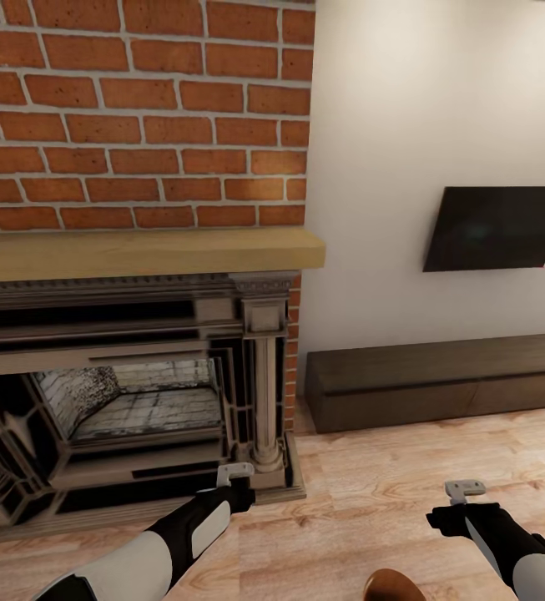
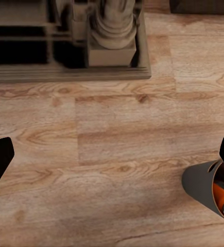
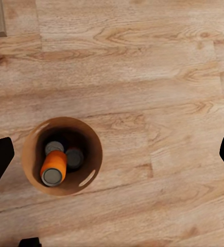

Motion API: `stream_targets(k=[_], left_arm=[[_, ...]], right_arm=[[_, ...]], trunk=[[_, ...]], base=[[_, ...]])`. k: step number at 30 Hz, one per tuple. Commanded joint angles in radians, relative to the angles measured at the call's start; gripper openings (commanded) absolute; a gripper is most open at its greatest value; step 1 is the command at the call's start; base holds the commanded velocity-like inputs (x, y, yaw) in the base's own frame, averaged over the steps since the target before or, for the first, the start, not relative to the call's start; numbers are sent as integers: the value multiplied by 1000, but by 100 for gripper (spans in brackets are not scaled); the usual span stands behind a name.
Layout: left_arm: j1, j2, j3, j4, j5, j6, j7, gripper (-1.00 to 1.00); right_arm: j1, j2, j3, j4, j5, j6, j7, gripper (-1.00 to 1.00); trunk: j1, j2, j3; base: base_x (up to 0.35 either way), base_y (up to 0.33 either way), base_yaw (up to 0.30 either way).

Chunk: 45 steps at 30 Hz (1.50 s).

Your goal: Put the three can of soda from the living room inside the tash can in the kitchen.

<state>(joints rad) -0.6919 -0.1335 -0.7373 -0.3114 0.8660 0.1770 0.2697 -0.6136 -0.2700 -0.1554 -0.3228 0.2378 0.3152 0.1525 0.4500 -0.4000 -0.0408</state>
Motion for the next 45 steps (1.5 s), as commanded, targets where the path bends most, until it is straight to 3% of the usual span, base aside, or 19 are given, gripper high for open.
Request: stream_targets(k=[1,8,17,20,22,25,30,36,45], left_arm=[[0,0,0,0,0,0,0,100],[22,1,3,6,8,0,-1,100],[116,33,5,92,7,-1,-10,100],[160,64,6,108,5,-2,-64,100],[197,120,4,116,4,-7,-154,100],[246,168,3,118,4,-38,-212,100],[318,196,3,120,4,-84,-242,100],[394,207,3,121,5,-122,-249,100],[426,210,1,156,4,-132,-238,100]], right_arm=[[0,0,0,0,0,0,0,100],[0,-1,-5,45,-4,-1,-1,100],[12,-4,-9,186,-9,-19,-2,100],[34,-3,-9,241,-10,-85,-2,100],[72,-2,-9,289,-11,-151,-2,100],[105,-4,-10,313,-11,-183,-3,100],[159,-4,-11,325,-12,-201,-3,100],[220,-3,-12,330,-11,-206,-3,100],[259,-1,-10,341,-5,-207,-2,100]], trunk=[[0,0,0],[0,0,2],[0,0,2],[0,0,3],[0,0,3],[0,0,3],[0,0,3],[0,0,3],[0,0,3]], base=[[0,0,0],[0,0,0],[0,0,0],[0,0,0],[0,0,0],[0,0,0],[0,0,0],[0,0,0],[0,0,0]])
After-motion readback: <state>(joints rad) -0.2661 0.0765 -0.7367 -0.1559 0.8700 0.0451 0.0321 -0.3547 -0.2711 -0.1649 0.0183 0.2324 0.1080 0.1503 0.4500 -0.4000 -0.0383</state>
